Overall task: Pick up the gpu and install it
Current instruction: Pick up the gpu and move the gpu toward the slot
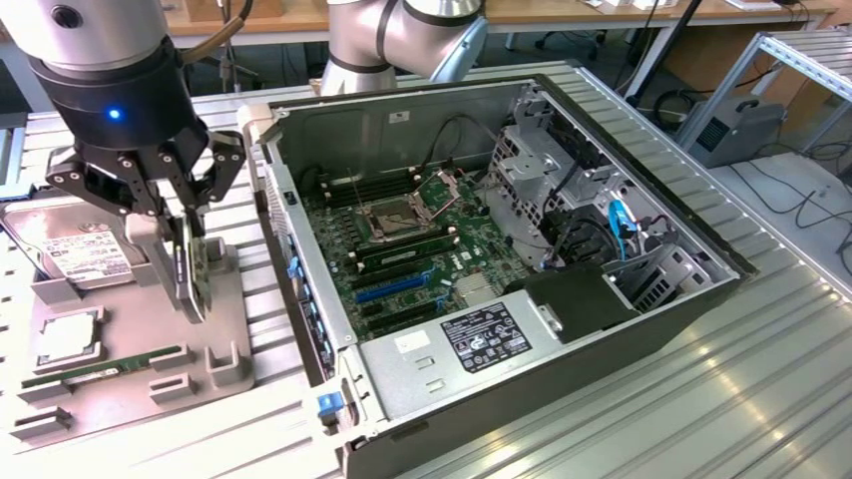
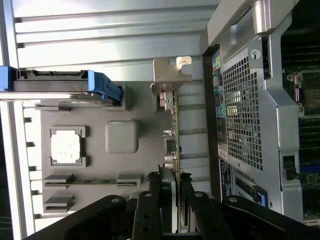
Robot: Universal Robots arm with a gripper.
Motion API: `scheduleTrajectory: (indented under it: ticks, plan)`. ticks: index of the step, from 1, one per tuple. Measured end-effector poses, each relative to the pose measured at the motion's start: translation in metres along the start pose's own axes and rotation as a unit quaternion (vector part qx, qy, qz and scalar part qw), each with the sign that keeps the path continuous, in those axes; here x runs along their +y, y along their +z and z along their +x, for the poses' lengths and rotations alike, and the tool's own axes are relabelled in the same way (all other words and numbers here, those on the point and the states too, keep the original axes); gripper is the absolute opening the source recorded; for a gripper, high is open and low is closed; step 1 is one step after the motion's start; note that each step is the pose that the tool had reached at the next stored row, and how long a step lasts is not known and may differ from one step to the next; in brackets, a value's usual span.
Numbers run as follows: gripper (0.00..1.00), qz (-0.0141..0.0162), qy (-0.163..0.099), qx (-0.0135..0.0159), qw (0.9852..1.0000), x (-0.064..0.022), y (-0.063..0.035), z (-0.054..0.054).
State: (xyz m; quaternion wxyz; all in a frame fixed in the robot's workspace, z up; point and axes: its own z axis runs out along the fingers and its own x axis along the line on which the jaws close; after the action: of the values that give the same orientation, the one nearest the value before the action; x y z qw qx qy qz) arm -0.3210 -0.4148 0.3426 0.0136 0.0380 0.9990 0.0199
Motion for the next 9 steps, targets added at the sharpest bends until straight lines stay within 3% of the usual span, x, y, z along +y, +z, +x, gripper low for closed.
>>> scheduleTrajectory:
  ticks: [9]
  plan:
    - [0.27, 0.0, 0.0, 0.0, 1.0, 0.0002, -0.0039, -0.0001]
